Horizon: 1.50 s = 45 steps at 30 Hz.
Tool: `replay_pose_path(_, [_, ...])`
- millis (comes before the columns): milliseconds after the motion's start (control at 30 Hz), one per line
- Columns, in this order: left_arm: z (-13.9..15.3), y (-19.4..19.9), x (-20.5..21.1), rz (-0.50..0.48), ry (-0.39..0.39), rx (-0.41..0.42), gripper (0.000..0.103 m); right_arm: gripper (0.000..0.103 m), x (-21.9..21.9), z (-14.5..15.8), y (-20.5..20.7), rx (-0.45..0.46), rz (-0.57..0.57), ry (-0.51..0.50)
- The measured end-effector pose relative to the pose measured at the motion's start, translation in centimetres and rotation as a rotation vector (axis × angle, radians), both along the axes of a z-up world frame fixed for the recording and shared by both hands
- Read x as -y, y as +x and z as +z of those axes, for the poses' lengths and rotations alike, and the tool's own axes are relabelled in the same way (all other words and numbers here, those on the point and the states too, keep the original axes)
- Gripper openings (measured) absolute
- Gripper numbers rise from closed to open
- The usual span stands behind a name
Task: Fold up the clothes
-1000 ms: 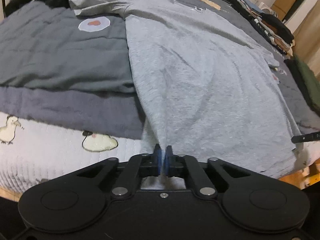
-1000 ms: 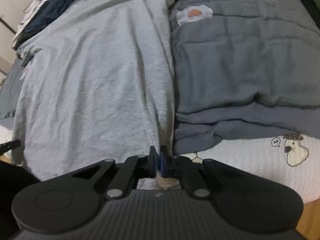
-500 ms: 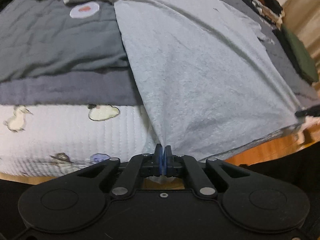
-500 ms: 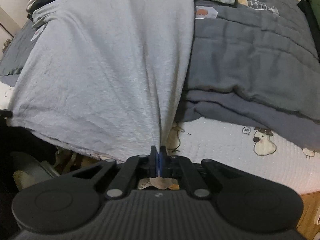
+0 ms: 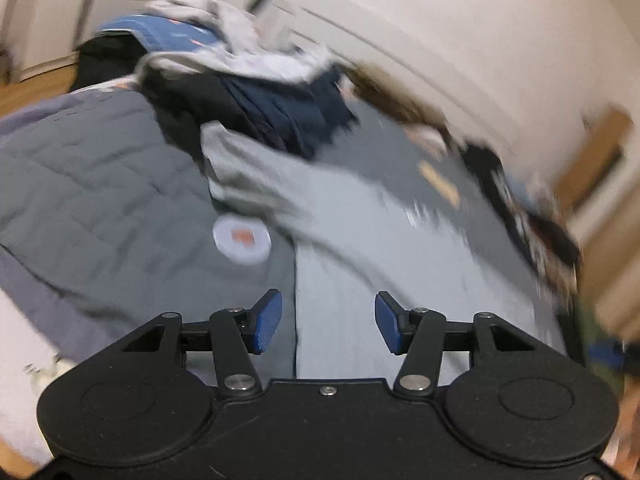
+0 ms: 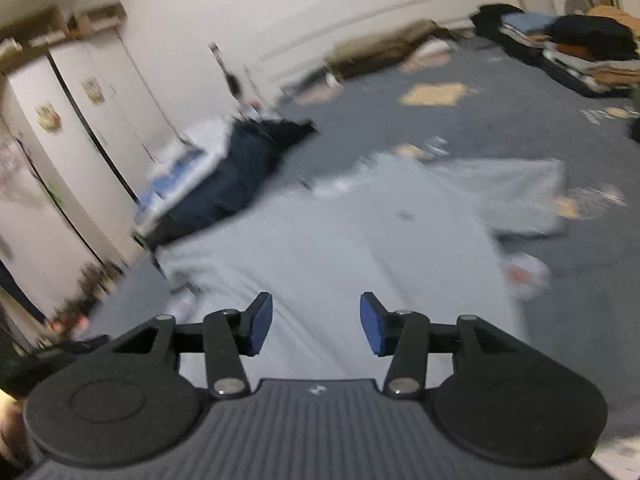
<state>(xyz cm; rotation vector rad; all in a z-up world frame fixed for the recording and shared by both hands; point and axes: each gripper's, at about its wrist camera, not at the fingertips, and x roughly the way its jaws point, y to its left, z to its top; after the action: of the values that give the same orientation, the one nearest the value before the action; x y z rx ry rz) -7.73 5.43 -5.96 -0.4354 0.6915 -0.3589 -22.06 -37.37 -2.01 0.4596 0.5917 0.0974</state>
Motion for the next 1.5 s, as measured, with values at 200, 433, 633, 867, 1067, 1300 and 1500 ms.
replay_pose_path(200, [-2.7, 7.3, -0.9, 0.229, -0.203, -0.104, 0.054, 0.049, -4.9, 0.2, 8.1, 0.087, 0.114, 0.081])
replay_pose_path(433, [-4.8, 13.0, -0.9, 0.303, -0.200, -0.123, 0.054, 0.049, -8.9, -0.1, 15.2, 0.081, 0.220, 0.109])
replay_pose_path(633, [-7.1, 14.8, -0.5, 0.326, -0.209, -0.165, 0.054, 0.049, -10.1, -1.5, 16.6, 0.055, 0.253, 0.142])
replay_pose_path(867, [-8.7, 15.5, -0.7, 0.399, -0.265, -0.219, 0.054, 0.049, -11.0, -1.8, 16.8, 0.044, 0.260, 0.155])
replay_pose_path(1067, [-9.6, 16.9, 0.2, 0.435, -0.239, -0.236, 0.053, 0.050, -11.6, -1.9, 16.9, 0.053, 0.266, 0.156])
replay_pose_path(1300, [-9.6, 19.3, 2.8, 0.360, -0.075, -0.165, 0.005, 0.051, -10.8, -2.4, 18.1, 0.034, 0.252, 0.193])
replay_pose_path(1500, [-5.5, 17.4, 11.6, -0.019, 0.425, 0.227, 0.005, 0.051, -8.5, -3.0, 18.7, 0.017, 0.218, 0.225])
